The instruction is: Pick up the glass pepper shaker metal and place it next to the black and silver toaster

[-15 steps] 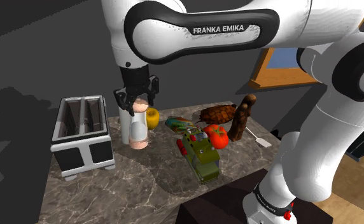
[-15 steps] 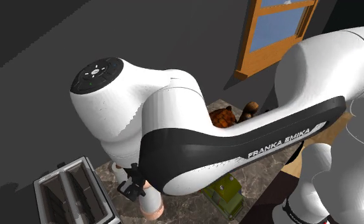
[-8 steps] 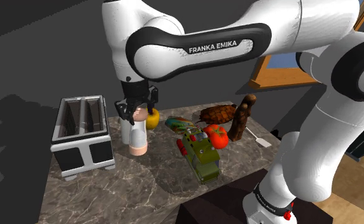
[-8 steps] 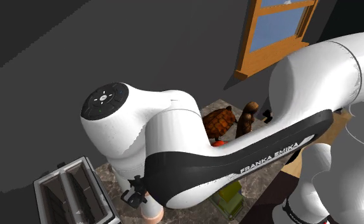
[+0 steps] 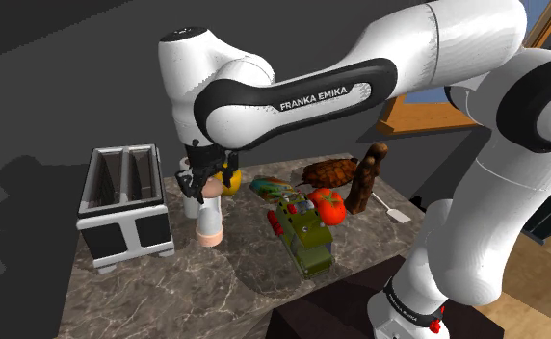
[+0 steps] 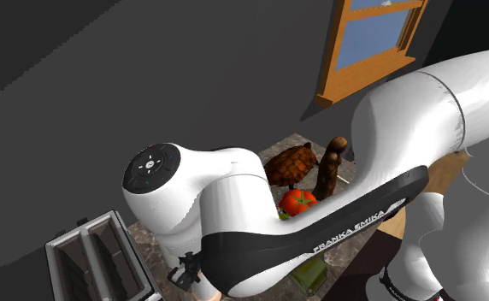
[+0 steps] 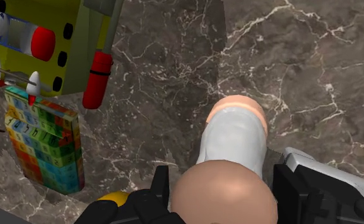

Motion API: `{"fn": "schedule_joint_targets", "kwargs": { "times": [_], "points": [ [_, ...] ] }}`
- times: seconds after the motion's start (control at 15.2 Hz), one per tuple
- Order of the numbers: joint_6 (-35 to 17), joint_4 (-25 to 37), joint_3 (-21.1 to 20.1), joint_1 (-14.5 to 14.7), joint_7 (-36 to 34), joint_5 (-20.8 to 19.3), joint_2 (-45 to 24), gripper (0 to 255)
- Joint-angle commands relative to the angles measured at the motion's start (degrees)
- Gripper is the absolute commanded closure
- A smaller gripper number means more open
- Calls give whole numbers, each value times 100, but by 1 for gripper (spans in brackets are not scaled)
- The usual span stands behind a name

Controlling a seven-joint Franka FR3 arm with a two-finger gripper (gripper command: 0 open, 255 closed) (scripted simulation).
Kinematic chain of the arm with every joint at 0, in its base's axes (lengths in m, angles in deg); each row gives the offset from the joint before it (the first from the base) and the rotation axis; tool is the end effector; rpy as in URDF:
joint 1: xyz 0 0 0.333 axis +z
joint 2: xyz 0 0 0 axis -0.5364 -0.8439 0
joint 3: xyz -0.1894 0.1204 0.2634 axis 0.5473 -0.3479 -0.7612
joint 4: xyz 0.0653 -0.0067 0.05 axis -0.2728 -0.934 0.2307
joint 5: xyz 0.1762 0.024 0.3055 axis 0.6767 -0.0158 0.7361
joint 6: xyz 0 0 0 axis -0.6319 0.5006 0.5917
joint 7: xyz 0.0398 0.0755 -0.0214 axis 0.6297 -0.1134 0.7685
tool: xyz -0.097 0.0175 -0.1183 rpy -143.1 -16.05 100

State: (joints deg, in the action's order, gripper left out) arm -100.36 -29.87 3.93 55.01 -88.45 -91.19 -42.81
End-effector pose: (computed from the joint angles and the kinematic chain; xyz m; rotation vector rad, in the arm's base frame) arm 0.4180 0.3138 0.4671 2.9671 0.0625 0.0589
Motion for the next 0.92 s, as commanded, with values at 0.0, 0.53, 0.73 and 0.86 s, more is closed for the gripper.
{"fn": "schedule_joint_targets", "kwargs": {
  "times": [0.0,0.53,0.73,0.86],
  "points": [
    [-146,-120,4,-3,-24,-17,-25,255],
    [-715,-524,11,-1,-159,-117,-210,255],
    [-864,-618,15,0,-198,-151,-272,255],
    [-863,-617,15,0,-199,-151,-272,255]
  ]
}}
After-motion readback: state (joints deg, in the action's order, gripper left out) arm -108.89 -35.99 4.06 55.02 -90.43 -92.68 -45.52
